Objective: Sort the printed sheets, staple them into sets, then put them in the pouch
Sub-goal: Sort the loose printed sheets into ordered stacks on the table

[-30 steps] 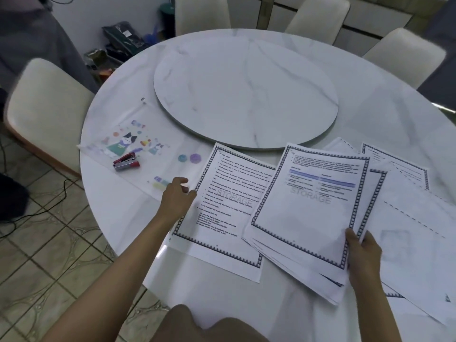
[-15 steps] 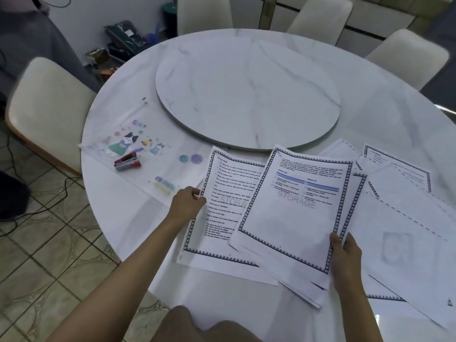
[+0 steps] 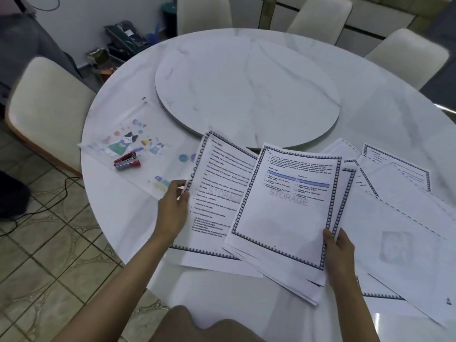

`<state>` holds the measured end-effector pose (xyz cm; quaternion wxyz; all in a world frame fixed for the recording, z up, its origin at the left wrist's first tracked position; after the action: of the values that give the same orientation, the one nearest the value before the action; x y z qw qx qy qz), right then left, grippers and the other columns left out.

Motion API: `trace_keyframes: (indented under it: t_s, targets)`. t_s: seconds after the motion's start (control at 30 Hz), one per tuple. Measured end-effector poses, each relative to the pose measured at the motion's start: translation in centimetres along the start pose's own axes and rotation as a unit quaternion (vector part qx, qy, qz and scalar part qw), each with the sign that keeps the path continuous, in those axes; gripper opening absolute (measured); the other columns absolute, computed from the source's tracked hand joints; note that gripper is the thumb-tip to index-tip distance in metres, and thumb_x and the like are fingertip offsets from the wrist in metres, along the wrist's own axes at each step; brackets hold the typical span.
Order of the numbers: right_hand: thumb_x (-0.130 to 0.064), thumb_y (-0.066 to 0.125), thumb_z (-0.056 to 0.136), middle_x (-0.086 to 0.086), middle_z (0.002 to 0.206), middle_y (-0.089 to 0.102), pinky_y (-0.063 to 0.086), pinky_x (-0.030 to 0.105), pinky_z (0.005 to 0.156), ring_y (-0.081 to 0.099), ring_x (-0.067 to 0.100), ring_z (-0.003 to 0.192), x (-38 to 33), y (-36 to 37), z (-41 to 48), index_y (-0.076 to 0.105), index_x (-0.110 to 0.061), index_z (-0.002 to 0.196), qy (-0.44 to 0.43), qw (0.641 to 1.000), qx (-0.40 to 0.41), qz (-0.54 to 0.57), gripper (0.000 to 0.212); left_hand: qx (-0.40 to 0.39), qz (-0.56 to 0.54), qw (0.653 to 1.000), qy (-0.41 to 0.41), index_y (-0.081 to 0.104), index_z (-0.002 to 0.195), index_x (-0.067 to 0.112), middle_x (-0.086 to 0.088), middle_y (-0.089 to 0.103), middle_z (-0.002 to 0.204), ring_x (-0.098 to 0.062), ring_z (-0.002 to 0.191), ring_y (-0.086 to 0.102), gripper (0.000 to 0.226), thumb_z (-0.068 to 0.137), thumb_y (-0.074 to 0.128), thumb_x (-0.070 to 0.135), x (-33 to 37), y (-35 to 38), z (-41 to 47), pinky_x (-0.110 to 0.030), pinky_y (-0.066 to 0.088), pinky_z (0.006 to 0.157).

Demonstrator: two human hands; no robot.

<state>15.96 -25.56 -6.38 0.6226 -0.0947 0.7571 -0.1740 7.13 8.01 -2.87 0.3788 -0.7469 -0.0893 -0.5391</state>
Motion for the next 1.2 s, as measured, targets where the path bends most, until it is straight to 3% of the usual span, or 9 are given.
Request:
trace_keyframes:
  t_s: [0.23,0.4,0.5,0.63,0.87,0.93,1.0,1.13,1.2]
  targets:
    - [-0.009,0.043,0.096,-0.002,0.074,0.050,0.038,0.024,0.064,0.046,0.012,0.069,-0.2,0.3,0.1,0.048,-0.020,0.072,-0.003,1.000,-0.013,0.017,0.027,0.032,-0.099,0.995,0.006,0.050,0.124,0.012,-0.011,0.060,0.106,-0.026,0.097,0.058,0.030,0.095,0.047,0.010,-0.2,-5.8,1.9,-0.037,0.047,0.086]
    - [-0.011,0.044,0.096,0.005,0.082,0.054,0.040,0.033,0.077,0.050,0.022,0.081,0.4,0.7,0.4,0.052,-0.009,0.085,0.016,1.000,-0.009,0.011,0.014,0.053,-0.192,0.980,0.007,0.051,0.118,0.017,0.007,0.065,0.093,0.004,0.070,0.065,0.024,0.095,0.047,0.009,-0.1,-8.2,2.2,-0.014,0.053,0.063]
    - [-0.015,0.044,0.097,0.010,0.089,0.055,0.041,0.034,0.079,0.051,0.023,0.086,0.2,1.4,0.4,0.054,0.000,0.095,0.016,1.000,-0.016,0.000,0.018,0.044,-0.267,0.962,-0.028,0.056,0.104,0.023,0.014,0.071,0.080,0.003,0.067,0.066,0.022,0.095,0.045,0.006,0.1,-8.9,2.6,-0.016,0.056,0.063]
    - [-0.015,0.043,0.097,0.007,0.108,0.059,0.043,0.033,0.088,0.055,0.024,0.099,-1.2,2.5,0.3,0.055,-0.009,0.115,0.011,0.999,-0.035,0.009,0.023,0.017,-0.323,0.946,-0.039,0.055,0.100,0.023,0.015,0.072,0.072,0.000,0.066,0.068,0.025,0.096,0.041,0.003,0.7,-9.1,2.8,-0.018,0.057,0.065]
    - [-0.015,0.048,0.095,0.004,0.120,0.060,0.045,0.029,0.090,0.058,0.019,0.105,-2.9,4.3,-0.6,0.051,-0.010,0.129,0.025,0.988,-0.113,0.098,0.034,-0.034,-0.275,0.958,-0.076,0.051,0.116,0.014,0.001,0.070,0.082,-0.006,0.059,0.067,0.024,0.094,0.046,0.006,0.8,-5.6,2.0,-0.021,0.057,0.056]
    - [-0.041,0.063,0.083,-0.005,0.115,0.066,0.051,0.022,0.084,0.063,0.012,0.101,-3.3,4.5,-1.1,0.055,-0.018,0.123,0.022,0.978,-0.158,0.134,0.046,-0.041,-0.247,0.965,-0.083,0.051,0.118,0.014,-0.004,0.066,0.092,-0.010,0.063,0.067,0.025,0.094,0.047,0.007,0.5,-4.3,1.6,-0.023,0.057,0.058]
    - [-0.064,0.075,0.054,-0.013,0.103,0.071,0.054,0.017,0.073,0.067,0.005,0.094,-3.6,4.6,-1.5,0.059,-0.024,0.115,0.024,0.969,-0.188,0.161,0.074,-0.046,-0.219,0.970,-0.091,0.050,0.121,0.012,-0.008,0.064,0.101,-0.012,0.074,0.064,0.027,0.094,0.049,0.007,0.1,-3.0,1.1,-0.024,0.054,0.063]
    - [-0.064,0.075,0.053,-0.001,0.112,0.069,0.056,0.031,0.085,0.066,0.017,0.102,-3.8,5.1,-2.1,0.058,-0.022,0.120,0.031,0.955,-0.236,0.179,0.081,-0.082,-0.187,0.975,-0.092,0.053,0.118,0.009,-0.002,0.064,0.100,-0.004,0.075,0.060,0.025,0.094,0.048,0.008,-0.4,-0.5,-0.2,-0.010,0.049,0.056]
    - [-0.063,0.070,0.062,-0.001,0.114,0.069,0.054,0.037,0.089,0.066,0.018,0.105,-4.0,5.3,-2.5,0.060,-0.027,0.119,0.027,0.951,-0.259,0.166,0.068,-0.102,-0.181,0.973,-0.097,0.056,0.111,0.013,0.002,0.064,0.094,0.001,0.066,0.059,0.018,0.095,0.046,0.012,-0.4,0.2,-1.1,-0.009,0.048,0.057]
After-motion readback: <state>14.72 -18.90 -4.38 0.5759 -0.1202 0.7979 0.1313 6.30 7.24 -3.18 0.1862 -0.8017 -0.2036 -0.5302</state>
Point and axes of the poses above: each hand's wrist, its own z-axis towards the middle knuckle, its own y-axis out of the palm, x = y × z, the point moved 3 cm from there along z, towards the middle knuckle
